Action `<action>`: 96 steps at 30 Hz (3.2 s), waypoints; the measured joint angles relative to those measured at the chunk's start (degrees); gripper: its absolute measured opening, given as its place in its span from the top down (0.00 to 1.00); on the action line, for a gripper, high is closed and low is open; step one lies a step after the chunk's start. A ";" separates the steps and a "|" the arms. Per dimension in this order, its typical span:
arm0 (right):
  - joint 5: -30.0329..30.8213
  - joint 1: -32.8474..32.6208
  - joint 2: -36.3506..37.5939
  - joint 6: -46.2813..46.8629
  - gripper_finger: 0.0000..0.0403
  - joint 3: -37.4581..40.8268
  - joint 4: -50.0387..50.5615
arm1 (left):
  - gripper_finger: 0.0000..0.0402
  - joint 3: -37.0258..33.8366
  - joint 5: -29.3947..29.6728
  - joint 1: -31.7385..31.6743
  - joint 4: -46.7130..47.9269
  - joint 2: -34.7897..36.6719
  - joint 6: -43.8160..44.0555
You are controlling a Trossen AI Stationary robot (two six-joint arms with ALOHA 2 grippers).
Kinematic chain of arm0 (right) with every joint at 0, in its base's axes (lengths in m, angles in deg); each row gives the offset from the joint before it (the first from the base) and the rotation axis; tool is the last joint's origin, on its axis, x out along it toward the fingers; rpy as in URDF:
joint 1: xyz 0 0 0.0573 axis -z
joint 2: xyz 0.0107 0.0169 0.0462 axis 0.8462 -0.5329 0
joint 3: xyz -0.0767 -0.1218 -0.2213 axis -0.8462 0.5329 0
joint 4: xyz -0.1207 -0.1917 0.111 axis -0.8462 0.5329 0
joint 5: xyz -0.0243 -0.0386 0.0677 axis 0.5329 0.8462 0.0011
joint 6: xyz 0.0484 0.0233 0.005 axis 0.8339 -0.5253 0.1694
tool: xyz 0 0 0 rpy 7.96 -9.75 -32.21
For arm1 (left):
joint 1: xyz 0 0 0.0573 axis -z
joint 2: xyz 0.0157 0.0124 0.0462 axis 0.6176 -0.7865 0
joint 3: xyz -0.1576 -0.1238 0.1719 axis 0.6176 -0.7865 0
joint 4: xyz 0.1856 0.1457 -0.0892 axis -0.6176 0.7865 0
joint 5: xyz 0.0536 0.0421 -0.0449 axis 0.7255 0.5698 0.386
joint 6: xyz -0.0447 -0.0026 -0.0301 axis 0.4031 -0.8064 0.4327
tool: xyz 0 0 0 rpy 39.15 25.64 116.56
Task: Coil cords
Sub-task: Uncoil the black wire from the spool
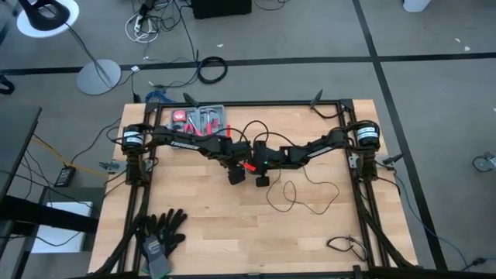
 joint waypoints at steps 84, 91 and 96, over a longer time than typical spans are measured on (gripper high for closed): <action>14.06 -8.78 16.15 18.79 0.99 25.84 -18.48 | 0.39 0.02 -2.58 -0.15 -1.99 -0.07 2.14; 14.15 -10.20 19.12 19.18 0.99 25.84 -18.25 | 0.39 1.03 -2.51 -0.94 1.78 0.22 2.12; 14.17 -11.05 21.02 19.45 1.00 25.84 -16.98 | 0.39 1.84 -1.55 -1.59 2.18 0.24 1.65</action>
